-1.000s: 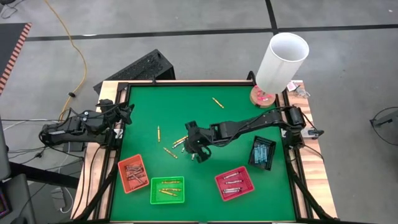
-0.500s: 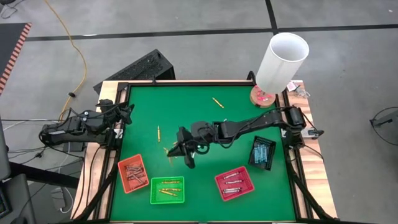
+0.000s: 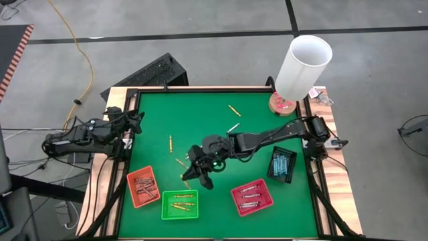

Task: Sort crayons
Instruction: Put the yellow crayon into the green bin

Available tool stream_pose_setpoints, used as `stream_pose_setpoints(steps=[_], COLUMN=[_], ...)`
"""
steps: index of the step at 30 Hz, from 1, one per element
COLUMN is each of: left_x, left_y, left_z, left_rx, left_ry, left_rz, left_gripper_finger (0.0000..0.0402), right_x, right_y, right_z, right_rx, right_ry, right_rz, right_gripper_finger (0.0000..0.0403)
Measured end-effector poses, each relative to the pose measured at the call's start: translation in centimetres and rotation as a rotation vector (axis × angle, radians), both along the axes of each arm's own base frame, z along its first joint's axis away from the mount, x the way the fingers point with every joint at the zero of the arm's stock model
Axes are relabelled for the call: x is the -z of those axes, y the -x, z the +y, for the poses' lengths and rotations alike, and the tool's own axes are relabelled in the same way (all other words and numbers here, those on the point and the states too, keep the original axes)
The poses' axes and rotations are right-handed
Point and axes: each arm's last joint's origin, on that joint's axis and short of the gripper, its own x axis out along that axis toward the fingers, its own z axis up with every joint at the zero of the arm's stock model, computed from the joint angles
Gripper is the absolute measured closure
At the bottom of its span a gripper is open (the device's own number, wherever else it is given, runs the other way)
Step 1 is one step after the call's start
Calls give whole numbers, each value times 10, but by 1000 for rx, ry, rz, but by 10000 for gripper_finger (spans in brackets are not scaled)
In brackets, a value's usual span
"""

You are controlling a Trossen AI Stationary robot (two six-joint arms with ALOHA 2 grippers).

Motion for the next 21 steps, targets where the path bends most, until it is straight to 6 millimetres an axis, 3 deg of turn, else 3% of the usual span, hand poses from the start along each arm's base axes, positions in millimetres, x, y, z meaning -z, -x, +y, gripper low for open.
stream_pose_setpoints(steps=[11,21], left_x=[0,0], left_y=[0,0], left_z=[0,0], left_rx=[-5,-5], left_ry=[1,1], left_rz=[-3,-3], left_gripper_finger=[178,178], right_x=[-8,-27], right_y=[-1,0], right_z=[0,2], right_rx=[31,21], right_ry=[-35,12], right_rz=[-13,-34], right_gripper_finger=[403,403])
